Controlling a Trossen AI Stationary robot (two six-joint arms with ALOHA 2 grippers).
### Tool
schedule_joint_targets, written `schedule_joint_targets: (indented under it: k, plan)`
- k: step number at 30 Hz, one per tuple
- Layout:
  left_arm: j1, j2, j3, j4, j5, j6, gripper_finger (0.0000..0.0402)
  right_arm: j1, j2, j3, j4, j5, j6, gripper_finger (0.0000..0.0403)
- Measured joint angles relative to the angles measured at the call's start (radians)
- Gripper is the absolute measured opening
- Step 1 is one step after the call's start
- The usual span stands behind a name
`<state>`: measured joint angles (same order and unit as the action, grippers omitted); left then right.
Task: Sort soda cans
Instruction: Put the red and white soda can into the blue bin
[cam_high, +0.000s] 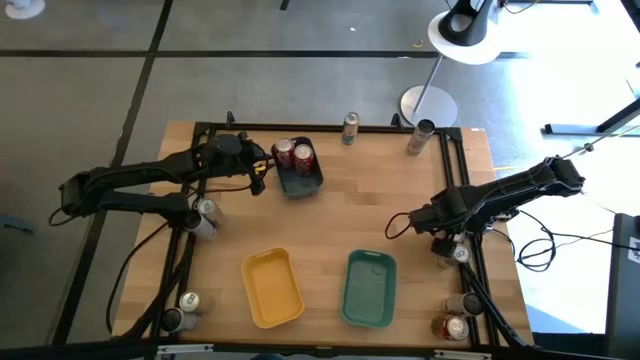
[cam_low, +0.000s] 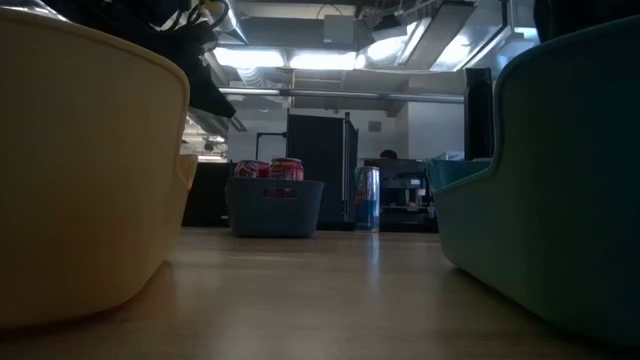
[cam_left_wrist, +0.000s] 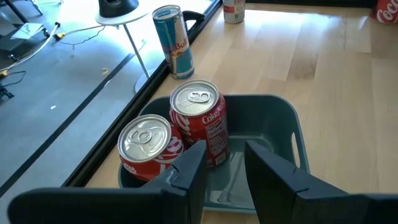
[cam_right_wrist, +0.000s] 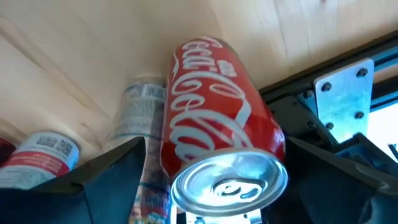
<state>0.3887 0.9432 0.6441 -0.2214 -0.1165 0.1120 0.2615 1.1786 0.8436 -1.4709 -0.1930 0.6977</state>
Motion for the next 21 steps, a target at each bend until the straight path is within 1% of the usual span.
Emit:
schedule_joint_targets:
  k: [9, 11, 18, 21]
  plan:
    - [0.000, 0.000, 0.000, 0.000, 0.000, 0.000, 0.0100, 0.000, 0.028, -0.018, 0.013, -0.002, -0.052, 0.0369]
    - [0.000, 0.000, 0.000, 0.000, 0.000, -0.004, 0.0100, 0.000, 0.036, -0.023, 0.020, 0.000, -0.069, 0.0357]
    - [0.000, 0.000, 0.000, 0.001, 0.000, -0.009, 0.0100, 0.000, 0.043, -0.031, 0.026, -0.002, -0.077, 0.0291]
    - [0.000, 0.000, 0.000, 0.001, 0.000, -0.008, 0.0100, 0.000, 0.043, -0.031, 0.025, -0.003, -0.076, 0.0286]
